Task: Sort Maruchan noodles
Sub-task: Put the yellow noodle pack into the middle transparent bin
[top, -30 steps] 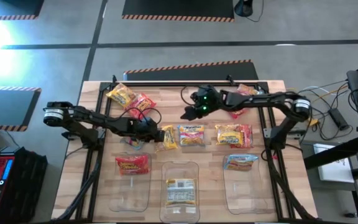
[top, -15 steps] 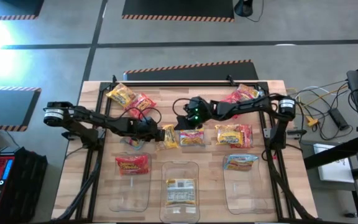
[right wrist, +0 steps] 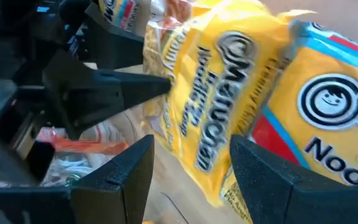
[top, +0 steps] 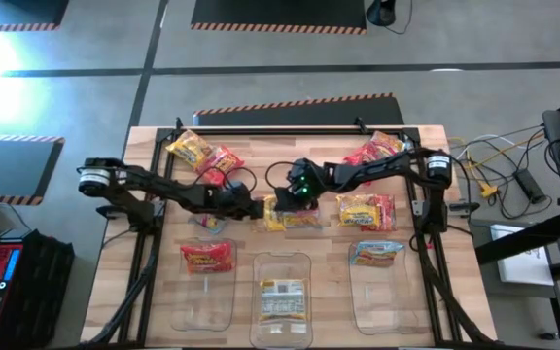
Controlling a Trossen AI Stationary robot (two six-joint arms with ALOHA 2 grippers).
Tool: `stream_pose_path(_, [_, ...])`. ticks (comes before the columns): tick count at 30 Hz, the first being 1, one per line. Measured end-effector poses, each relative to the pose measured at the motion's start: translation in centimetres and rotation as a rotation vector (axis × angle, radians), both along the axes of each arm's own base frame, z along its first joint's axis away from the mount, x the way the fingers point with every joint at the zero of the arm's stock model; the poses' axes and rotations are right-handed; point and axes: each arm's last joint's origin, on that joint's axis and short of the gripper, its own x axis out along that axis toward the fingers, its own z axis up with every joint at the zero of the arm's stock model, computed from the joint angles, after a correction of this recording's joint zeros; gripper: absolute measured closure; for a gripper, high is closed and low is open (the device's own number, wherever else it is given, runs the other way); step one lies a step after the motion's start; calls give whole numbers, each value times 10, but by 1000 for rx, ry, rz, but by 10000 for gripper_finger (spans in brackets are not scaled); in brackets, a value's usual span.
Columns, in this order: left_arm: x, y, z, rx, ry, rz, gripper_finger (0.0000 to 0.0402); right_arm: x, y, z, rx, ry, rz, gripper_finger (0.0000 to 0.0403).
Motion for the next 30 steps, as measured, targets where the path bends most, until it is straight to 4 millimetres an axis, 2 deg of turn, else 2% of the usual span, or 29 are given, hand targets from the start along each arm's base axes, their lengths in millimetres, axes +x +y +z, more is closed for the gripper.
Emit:
stream_pose_path(5, [13,0,-4,-14,-104,-12,199,-3,1,-3,10,34,27,204])
stream_pose_path(15, [16,-1,-12,-53,-93,-28,199,-15,1,-8,-18,154,84,204])
stream_pose_path(18, [15,-1,-12,-57,-92,-33,200,-15,1,-2,-22,139,86,204])
stream_pose_path(23, [15,-1,-12,-59,-90,-36,207,-10,4,29,-69,37,91,204])
stream_pose_path(25, [15,-1,-12,-59,-90,-36,207,-6,8,35,-94,16,92,204])
stream_pose_path(30, [15,-1,-12,-62,-88,-39,208,-3,12,29,-95,44,102,204])
